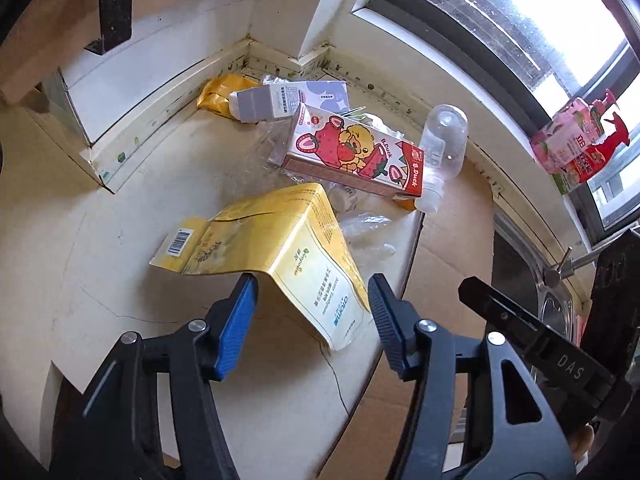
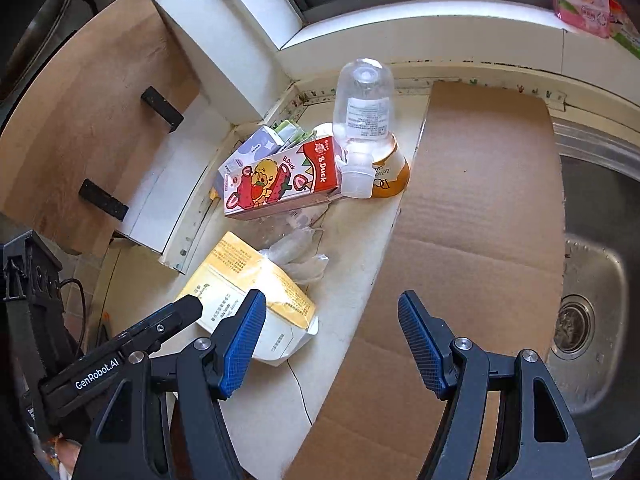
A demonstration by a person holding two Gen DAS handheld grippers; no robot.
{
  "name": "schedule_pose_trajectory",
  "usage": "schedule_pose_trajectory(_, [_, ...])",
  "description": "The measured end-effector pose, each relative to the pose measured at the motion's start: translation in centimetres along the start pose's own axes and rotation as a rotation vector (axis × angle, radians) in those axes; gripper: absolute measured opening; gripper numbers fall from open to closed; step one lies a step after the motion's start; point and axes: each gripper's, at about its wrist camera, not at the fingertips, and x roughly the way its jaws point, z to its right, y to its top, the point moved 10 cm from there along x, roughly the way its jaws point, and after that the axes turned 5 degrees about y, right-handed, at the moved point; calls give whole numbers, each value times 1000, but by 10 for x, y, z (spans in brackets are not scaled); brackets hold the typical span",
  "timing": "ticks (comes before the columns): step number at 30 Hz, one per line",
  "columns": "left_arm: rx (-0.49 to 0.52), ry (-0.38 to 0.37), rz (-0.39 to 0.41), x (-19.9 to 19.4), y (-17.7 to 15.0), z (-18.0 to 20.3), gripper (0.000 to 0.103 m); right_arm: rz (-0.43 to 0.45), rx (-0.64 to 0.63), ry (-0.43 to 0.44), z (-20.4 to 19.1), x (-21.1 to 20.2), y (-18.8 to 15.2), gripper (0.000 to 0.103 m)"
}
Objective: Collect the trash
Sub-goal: 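Grasp the yellow paper packet with the left tool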
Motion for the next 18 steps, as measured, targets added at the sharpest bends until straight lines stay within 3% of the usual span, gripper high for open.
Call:
schedule_pose_trajectory(3, [-39,-21,-1,11,3,3,49,-8,6,33,2,14,4,70])
schedule_pose_trajectory(6, [-58,-34,0,21,7,4,27,-15,7,60,3,28,10,70])
schedule_pose_trajectory(7, [-59,-34,2,22,8,4,15,-19,6,68,3,32,12,70])
schedule_pose_trajectory(18, [-26,-45,98,-15,9,-3,1,-69,-5,139,-15,68,12,70])
